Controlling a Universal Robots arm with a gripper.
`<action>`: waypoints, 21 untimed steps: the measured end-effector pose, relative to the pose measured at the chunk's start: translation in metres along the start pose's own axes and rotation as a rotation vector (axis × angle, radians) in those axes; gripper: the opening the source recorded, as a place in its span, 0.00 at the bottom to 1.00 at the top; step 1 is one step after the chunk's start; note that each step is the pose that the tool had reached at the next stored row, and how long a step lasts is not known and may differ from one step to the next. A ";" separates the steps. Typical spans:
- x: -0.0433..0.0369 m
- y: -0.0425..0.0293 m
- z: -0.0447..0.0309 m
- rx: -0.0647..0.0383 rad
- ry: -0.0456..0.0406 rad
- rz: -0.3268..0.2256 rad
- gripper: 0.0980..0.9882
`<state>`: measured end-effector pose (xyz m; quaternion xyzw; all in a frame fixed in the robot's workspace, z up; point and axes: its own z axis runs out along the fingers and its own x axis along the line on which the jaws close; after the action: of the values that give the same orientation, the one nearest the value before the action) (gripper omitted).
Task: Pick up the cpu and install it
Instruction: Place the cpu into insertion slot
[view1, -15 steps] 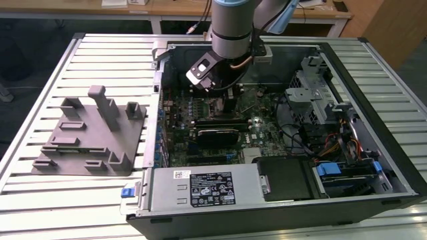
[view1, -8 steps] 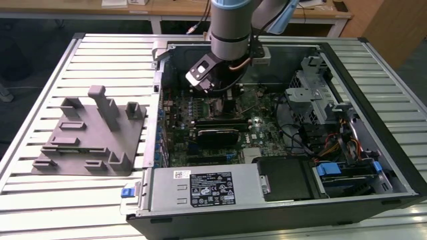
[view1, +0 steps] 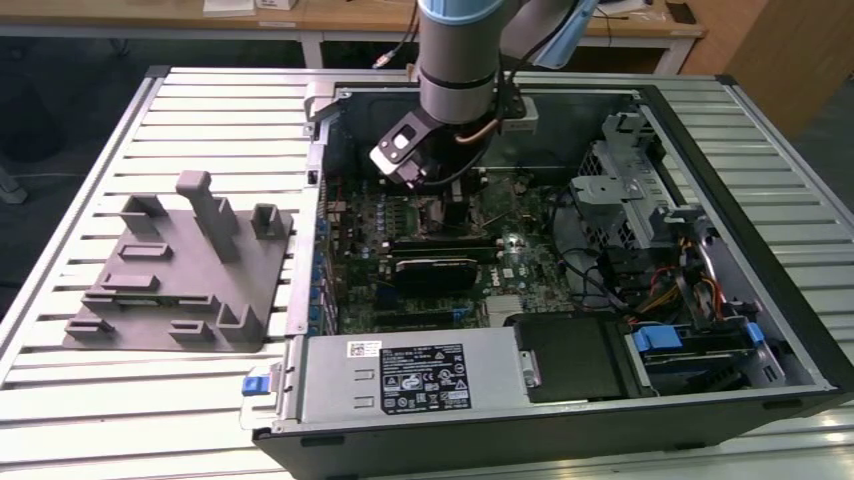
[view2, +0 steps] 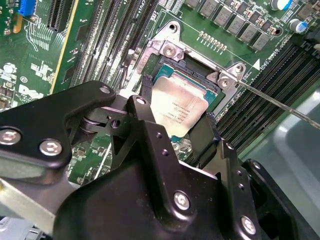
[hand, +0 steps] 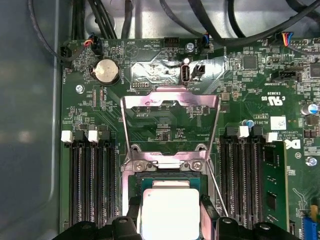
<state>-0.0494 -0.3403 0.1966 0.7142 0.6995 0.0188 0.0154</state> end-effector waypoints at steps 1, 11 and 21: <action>0.0000 0.0000 0.0004 0.000 0.0000 0.000 0.50; 0.0000 -0.0003 0.0041 0.000 -0.0002 0.000 0.50; 0.0000 -0.0003 0.0042 0.000 0.0000 0.000 0.58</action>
<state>-0.0495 -0.3402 0.1923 0.7142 0.6995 0.0188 0.0154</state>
